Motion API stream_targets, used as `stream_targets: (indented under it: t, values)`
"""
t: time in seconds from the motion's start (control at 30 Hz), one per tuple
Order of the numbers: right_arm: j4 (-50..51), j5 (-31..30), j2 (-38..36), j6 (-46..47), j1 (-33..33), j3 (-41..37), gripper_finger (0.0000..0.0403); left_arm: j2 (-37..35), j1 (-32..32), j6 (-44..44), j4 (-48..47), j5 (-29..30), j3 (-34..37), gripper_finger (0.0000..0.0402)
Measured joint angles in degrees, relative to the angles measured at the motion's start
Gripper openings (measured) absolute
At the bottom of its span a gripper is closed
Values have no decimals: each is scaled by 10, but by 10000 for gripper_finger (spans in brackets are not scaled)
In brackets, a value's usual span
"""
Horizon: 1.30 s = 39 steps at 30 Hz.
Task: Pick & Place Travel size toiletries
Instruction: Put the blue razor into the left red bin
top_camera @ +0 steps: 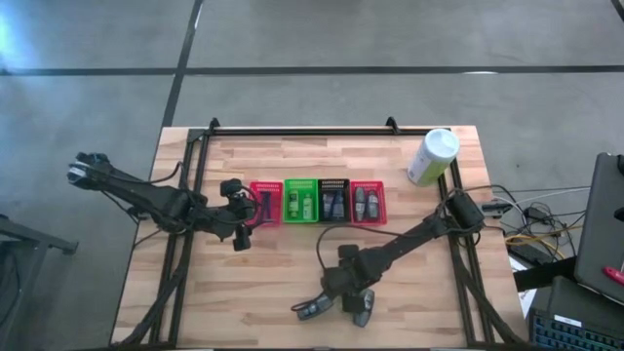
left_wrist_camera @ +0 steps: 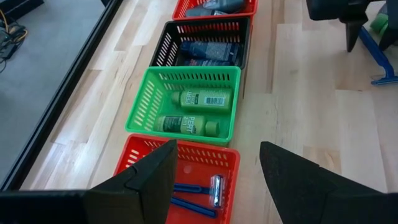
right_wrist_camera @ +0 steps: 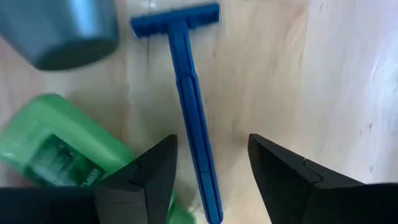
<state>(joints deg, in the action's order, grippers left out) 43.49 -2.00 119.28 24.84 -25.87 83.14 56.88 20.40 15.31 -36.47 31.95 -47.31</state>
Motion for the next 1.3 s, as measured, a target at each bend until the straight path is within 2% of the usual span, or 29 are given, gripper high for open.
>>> stream_targets:
  t: [0.23,0.87,1.3]
  values:
    - [2,-1,-1,0,-2,-4,203,0,0,0,0,0,0,234]
    - [38,7,-2,9,-9,-3,121,0,0,1,0,0,8,234]
    - [29,8,-2,11,-8,-2,25,0,0,2,0,0,8,234]
